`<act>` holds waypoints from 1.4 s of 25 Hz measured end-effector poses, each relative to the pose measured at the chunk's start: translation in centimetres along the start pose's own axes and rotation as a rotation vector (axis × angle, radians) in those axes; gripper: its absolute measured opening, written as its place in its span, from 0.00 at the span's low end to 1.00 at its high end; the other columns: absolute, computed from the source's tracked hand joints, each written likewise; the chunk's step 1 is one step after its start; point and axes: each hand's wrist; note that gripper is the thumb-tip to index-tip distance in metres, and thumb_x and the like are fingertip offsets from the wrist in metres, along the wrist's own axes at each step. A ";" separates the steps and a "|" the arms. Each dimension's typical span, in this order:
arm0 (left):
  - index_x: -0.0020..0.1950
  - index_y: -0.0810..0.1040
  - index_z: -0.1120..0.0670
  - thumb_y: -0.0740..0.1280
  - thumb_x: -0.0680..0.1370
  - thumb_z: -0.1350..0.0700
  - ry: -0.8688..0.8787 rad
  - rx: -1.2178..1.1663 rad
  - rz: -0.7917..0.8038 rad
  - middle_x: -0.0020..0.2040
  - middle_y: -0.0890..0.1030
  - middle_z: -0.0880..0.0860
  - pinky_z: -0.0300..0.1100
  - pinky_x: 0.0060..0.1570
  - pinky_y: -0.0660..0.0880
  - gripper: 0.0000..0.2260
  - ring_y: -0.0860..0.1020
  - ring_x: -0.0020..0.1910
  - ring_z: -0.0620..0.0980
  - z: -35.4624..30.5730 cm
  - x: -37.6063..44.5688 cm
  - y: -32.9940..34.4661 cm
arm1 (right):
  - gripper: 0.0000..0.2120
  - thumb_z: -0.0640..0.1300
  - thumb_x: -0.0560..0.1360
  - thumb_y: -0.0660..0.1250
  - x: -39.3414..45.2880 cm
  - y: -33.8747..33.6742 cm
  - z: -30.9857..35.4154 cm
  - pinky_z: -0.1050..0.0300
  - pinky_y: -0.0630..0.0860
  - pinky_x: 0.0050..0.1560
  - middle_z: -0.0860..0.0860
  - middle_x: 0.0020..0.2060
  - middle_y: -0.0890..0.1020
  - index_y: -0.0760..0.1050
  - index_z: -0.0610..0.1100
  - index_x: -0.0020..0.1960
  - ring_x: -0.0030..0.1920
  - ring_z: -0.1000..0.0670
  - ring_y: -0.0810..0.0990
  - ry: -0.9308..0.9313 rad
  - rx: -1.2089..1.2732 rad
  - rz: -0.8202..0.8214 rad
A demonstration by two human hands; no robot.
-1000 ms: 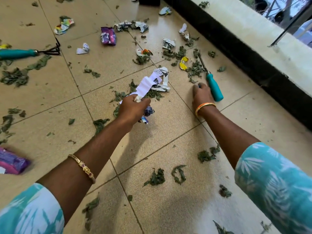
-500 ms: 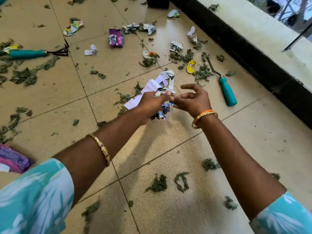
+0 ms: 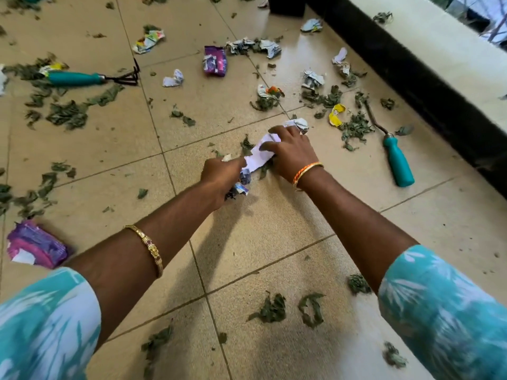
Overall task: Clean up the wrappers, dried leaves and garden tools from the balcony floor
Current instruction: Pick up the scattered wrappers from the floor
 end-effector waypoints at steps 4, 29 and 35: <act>0.58 0.77 0.60 0.70 0.74 0.53 -0.009 0.083 0.004 0.51 0.81 0.57 0.45 0.46 0.76 0.16 0.80 0.48 0.56 0.6 0.7 -1.7 | 0.08 0.32 0.66 0.70 0.2 1.4 -0.8 0.46 0.76 0.44 0.35 0.52 0.80 0.81 0.36 0.46 0.49 0.34 0.78 -0.121 0.004 -0.196; 0.48 0.72 0.59 0.66 0.77 0.46 -0.042 0.370 0.618 0.31 0.72 0.52 0.36 0.25 0.68 0.15 0.70 0.27 0.47 -7.4 -2.4 -1.6 | 0.08 0.33 0.70 0.66 -3.9 -4.2 0.7 0.70 0.72 0.41 0.45 0.42 0.81 0.81 0.40 0.46 0.37 0.52 0.79 0.156 0.621 -0.607; 0.56 0.74 0.62 0.67 0.78 0.51 0.158 0.538 0.327 0.42 0.74 0.54 0.38 0.31 0.66 0.15 0.71 0.35 0.47 -3.7 -1.7 0.2 | 0.08 0.31 0.72 0.64 -2.7 -3.9 2.4 0.54 0.82 0.41 0.44 0.36 0.82 0.80 0.41 0.41 0.37 0.48 0.82 0.353 1.232 -0.210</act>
Point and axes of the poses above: each hand's wrist, its own x-axis towards the middle knuckle, its own y-axis out of the palm, z = x × y
